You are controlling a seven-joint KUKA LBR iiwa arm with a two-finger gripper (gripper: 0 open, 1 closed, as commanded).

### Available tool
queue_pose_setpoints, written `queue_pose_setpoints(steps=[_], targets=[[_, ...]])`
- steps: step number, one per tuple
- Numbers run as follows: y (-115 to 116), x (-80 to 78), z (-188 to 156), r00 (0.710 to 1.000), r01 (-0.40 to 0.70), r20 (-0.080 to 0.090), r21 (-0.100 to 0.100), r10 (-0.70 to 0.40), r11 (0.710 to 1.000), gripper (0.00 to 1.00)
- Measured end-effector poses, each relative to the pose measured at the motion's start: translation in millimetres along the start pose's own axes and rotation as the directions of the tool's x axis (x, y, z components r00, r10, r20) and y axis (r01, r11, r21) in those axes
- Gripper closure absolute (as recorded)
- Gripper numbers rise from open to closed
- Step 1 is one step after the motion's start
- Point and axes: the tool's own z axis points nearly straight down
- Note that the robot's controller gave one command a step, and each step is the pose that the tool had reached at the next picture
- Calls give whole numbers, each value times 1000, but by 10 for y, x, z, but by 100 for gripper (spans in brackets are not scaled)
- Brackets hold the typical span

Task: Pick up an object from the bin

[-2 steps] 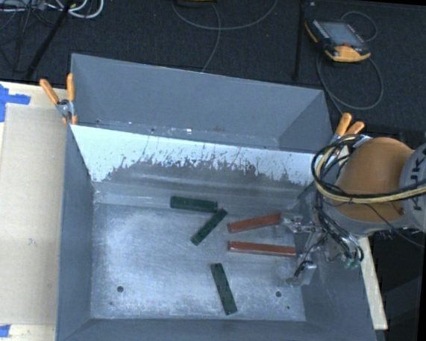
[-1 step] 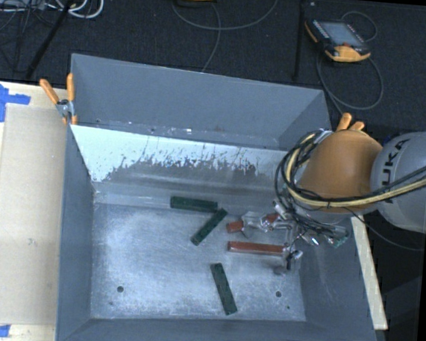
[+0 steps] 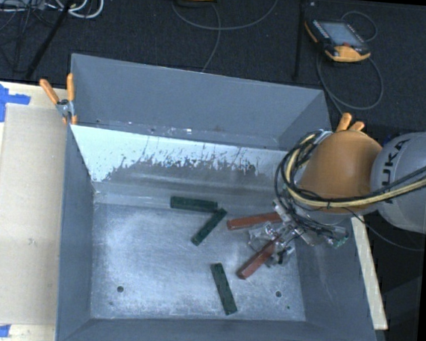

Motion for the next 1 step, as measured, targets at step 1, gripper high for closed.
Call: queue_pose_setpoints(steps=[1], targets=[[-22,-9,-1970,993,-122,6,6,122,993,100]])
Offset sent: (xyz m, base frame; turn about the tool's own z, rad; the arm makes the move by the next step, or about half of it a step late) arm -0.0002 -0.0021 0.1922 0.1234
